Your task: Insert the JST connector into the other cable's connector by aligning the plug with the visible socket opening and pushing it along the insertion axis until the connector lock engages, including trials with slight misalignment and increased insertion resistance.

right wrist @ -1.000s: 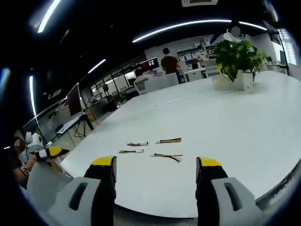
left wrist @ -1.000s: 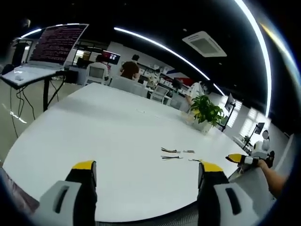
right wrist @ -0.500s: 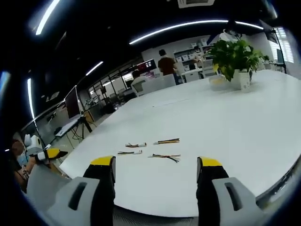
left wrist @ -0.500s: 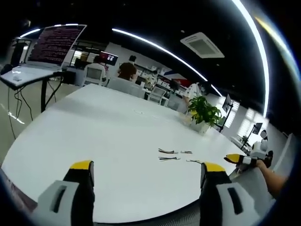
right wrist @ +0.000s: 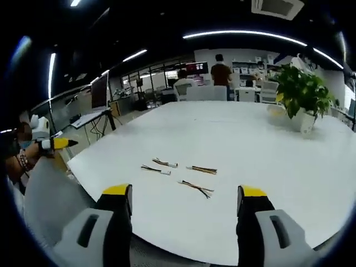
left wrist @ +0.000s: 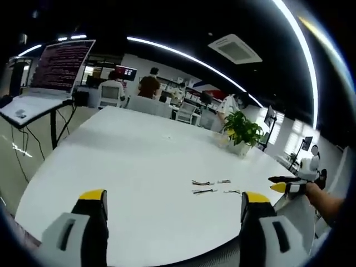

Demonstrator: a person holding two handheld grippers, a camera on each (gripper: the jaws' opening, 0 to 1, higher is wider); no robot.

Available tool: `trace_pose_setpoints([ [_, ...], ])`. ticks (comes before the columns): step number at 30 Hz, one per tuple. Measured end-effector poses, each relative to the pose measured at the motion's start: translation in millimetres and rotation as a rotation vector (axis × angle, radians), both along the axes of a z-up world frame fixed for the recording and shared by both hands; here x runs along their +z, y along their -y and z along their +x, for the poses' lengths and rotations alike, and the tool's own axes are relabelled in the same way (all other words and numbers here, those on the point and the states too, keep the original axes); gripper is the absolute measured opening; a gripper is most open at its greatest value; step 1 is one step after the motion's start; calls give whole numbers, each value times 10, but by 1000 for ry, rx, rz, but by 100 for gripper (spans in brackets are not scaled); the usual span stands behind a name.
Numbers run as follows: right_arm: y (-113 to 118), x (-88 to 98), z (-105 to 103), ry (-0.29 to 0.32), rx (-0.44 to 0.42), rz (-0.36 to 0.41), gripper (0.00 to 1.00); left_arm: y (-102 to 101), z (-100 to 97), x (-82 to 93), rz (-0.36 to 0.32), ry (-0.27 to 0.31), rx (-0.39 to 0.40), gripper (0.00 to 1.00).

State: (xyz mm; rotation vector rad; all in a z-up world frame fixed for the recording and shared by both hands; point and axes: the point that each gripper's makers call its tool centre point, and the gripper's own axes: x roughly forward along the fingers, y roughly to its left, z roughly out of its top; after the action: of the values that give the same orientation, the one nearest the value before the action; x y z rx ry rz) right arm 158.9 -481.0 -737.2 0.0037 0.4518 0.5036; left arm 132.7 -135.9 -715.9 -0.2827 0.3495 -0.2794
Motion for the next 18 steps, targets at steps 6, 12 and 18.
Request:
trace_pose_setpoints([
  [6,1,-67,-65,-28,48,-12,72,106,53,-58,40,0,-24,99],
  [12,64,-199,-80,-63,58,-18,69,77,72,-102,128,-23,-31,99],
  [18,104,-248,-40,-87,56,-34,70,57,113,-41,128,-34,-35,99],
])
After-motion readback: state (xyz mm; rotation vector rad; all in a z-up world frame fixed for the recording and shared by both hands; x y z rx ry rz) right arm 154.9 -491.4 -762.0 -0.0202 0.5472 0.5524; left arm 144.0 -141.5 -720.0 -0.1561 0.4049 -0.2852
